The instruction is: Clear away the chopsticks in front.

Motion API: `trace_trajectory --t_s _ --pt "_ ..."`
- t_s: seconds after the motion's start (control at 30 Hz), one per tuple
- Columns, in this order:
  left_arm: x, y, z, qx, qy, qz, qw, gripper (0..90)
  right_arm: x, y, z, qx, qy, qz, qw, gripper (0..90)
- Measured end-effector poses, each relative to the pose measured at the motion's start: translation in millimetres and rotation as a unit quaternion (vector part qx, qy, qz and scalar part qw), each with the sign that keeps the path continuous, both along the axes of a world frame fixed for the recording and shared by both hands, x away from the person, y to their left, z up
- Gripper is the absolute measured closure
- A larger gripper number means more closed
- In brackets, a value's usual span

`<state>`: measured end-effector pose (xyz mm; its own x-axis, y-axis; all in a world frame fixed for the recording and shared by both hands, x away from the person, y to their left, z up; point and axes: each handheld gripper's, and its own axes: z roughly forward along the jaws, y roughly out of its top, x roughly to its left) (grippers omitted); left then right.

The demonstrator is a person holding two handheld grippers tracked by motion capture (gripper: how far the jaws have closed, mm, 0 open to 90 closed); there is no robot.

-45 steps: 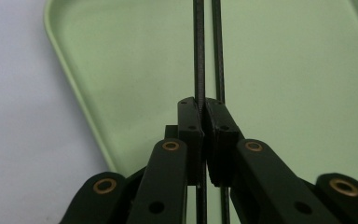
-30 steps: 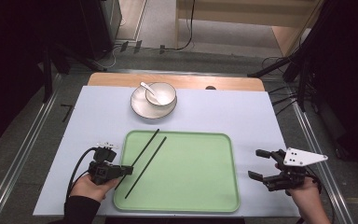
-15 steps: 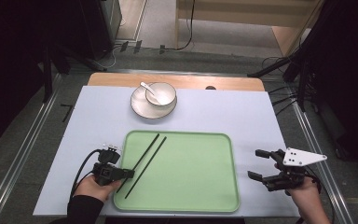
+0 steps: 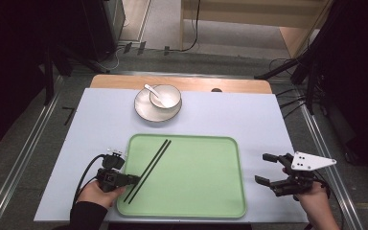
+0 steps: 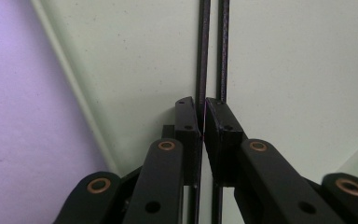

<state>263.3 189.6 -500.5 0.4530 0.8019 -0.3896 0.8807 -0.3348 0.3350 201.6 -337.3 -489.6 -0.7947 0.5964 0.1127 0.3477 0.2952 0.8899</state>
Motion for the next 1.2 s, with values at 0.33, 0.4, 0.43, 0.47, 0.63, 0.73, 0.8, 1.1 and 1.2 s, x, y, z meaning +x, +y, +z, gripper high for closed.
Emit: trace_trajectory --t_s 0.33,0.4,0.43,0.47,0.63,0.73,0.8,1.1,1.2 --pt "3.1 6.5 14.2 -0.030 -0.074 -0.032 0.9963 62.7 0.0 -0.3 -0.1 0.000 0.000 -0.001 1.0000 17.6" --pt "5.1 8.9 15.6 -0.035 -0.083 -0.035 0.9953 59.6 0.2 -0.3 -0.2 -0.001 0.000 -0.001 1.0000 17.6" --pt "6.5 10.1 15.9 -0.037 -0.090 -0.038 0.9945 57.7 0.3 -0.2 -0.2 -0.001 0.001 -0.001 1.0000 17.6" --pt "8.4 10.8 15.7 -0.043 -0.098 -0.042 0.9934 55.5 0.3 -0.1 -0.3 -0.001 0.001 -0.001 1.0000 17.6" --pt "20.2 9.9 15.0 -0.040 -0.142 -0.082 0.9856 43.8 0.2 0.0 -0.5 -0.002 0.002 -0.002 1.0000 17.6" --pt "25.1 13.8 15.7 -0.053 -0.149 -0.092 0.9832 38.8 -0.4 -0.8 -0.5 -0.001 0.002 -0.003 1.0000 17.6" --pt "27.7 17.0 16.3 -0.066 -0.146 -0.102 0.9819 37.7 -0.4 -1.3 -0.8 -0.002 0.003 -0.003 1.0000 17.6" --pt "30.0 34.2 23.3 -0.073 -0.170 -0.132 0.9737 31.0 -1.5 -2.5 -1.6 -0.002 0.006 -0.006 1.0000 17.6" --pt "26.4 42.8 24.6 -0.065 -0.183 -0.128 0.9726 30.0 -1.6 -2.8 -1.7 -0.002 0.006 -0.007 1.0000 17.6"
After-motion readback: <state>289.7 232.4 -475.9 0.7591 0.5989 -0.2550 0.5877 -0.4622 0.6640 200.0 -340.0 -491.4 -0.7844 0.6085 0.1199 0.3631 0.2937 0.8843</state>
